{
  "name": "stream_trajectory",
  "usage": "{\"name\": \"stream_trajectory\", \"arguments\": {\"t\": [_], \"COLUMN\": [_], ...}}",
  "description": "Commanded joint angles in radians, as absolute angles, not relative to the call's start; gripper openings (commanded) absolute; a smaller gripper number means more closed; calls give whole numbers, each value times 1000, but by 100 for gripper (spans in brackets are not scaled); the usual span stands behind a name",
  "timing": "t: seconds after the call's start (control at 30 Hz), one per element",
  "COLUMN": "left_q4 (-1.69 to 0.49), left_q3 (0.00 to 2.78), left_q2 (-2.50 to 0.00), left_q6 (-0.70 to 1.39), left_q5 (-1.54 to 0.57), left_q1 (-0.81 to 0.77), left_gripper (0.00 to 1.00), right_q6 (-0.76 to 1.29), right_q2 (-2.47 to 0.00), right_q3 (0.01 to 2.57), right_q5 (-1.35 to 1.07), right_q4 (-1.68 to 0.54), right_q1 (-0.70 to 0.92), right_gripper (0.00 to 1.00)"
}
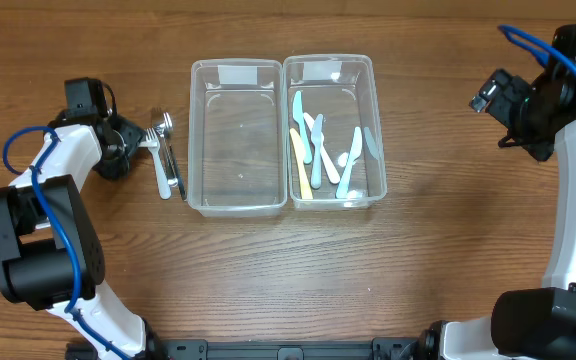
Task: Pack container
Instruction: 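Lower left gripper and grasp a metal fork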
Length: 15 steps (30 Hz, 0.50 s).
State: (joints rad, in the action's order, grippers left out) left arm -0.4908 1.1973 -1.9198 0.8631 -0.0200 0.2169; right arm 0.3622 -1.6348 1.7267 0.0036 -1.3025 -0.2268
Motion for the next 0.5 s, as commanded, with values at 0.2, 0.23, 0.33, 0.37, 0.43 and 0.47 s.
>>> {"name": "stream_trajectory", "arguments": {"t": [0.2, 0.23, 0.33, 0.37, 0.43, 0.47], "left_q4": [-472, -478, -489, -490, -489, -488], "left_q3": [1202, 1202, 1202, 1202, 1202, 1202], "left_q2": [-1957, -1957, -1957, -1957, -1957, -1957], "left_q6": [998, 1028, 1097, 1125, 1172, 1188], "left_q5": [-20, -19, -19, -18, -19, -19], "left_q1": [223, 224, 224, 224, 224, 224], "left_gripper": [63, 61, 60, 59, 59, 59], "right_q6": [364, 364, 364, 364, 364, 364], "right_q2": [-1633, -1633, -1633, -1633, -1633, -1633], "right_q3": [1721, 1721, 1721, 1721, 1721, 1721], "right_q5": [5, 5, 5, 5, 5, 5], "right_q4": [-1334, -1334, -1339, -1343, -1351, -1355], "right_q1": [-224, -224, -224, -224, -224, -224], "right_gripper": [100, 100, 100, 100, 100, 100]}}
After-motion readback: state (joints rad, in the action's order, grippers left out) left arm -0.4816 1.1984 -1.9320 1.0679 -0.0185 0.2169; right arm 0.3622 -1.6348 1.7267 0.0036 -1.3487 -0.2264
